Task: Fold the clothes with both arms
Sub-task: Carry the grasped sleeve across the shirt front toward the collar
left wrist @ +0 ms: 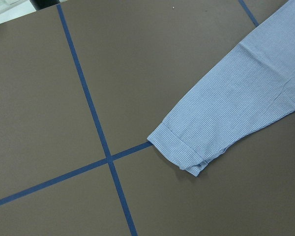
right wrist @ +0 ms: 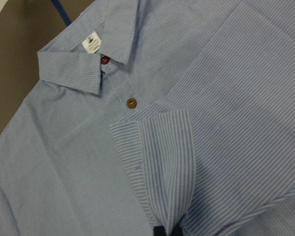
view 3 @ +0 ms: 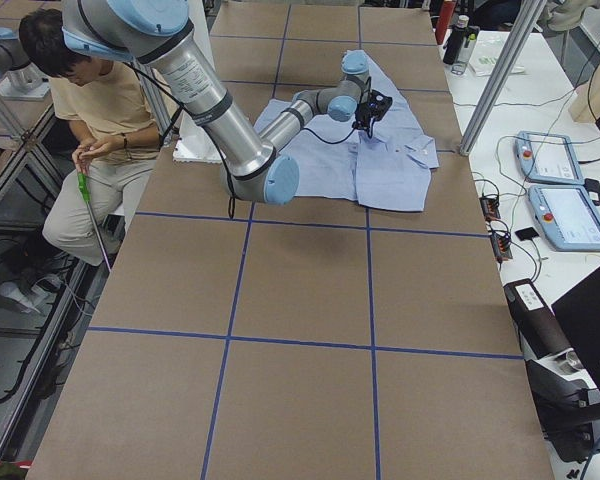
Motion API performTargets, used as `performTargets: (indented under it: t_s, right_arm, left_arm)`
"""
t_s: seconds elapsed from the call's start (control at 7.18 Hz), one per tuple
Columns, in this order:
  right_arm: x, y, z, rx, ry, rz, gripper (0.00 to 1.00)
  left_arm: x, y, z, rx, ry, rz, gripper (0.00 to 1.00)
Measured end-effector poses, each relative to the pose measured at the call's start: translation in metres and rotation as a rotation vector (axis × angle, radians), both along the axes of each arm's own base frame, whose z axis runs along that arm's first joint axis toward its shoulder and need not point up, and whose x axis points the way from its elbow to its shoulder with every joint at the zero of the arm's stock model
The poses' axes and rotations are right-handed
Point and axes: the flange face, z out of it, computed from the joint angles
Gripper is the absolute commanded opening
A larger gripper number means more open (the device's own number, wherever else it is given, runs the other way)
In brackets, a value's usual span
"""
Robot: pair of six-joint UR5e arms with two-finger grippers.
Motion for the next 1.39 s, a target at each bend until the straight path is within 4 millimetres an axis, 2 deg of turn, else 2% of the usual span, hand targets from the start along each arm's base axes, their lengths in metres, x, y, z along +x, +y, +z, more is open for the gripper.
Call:
performTargets:
  t_s: [0.28, 0.42, 0.56, 0.7, 0.84, 1.11, 1.39]
  right_arm:
    - [-0.038, 0.0, -0.035, 0.034, -0.018, 0.007, 0.0]
    - [-0.054, 0.002, -0.044, 0.049, -0.025, 0.013, 0.0]
    - [-0.065, 0.005, -0.05, 0.053, -0.029, 0.017, 0.7]
    - [-0.071, 0.008, -0.051, 0.046, -0.032, 0.023, 0.99]
    - [-0.074, 0.009, -0.053, 0.029, -0.038, 0.037, 1.0]
    - [-0.089, 0.004, -0.069, -0.008, -0.039, 0.072, 1.0]
    - [-0.1, 0.004, -0.081, -0.028, -0.04, 0.098, 1.0]
  left_arm:
    - [0.0, 0.0, 0.0, 0.001, 0.0, 0.0, 1.0]
    - [0.001, 0.0, 0.0, 0.002, 0.0, 0.001, 1.0]
    - [0.001, 0.0, -0.001, 0.003, 0.0, 0.003, 1.0]
    - [0.001, 0.0, 0.0, 0.003, 0.0, 0.003, 1.0]
    - [0.001, 0.0, 0.0, 0.001, 0.0, 0.004, 1.0]
    - [0.003, 0.0, 0.005, -0.01, 0.0, 0.008, 1.0]
    - [0.021, -0.003, 0.003, -0.048, 0.05, 0.035, 0.99]
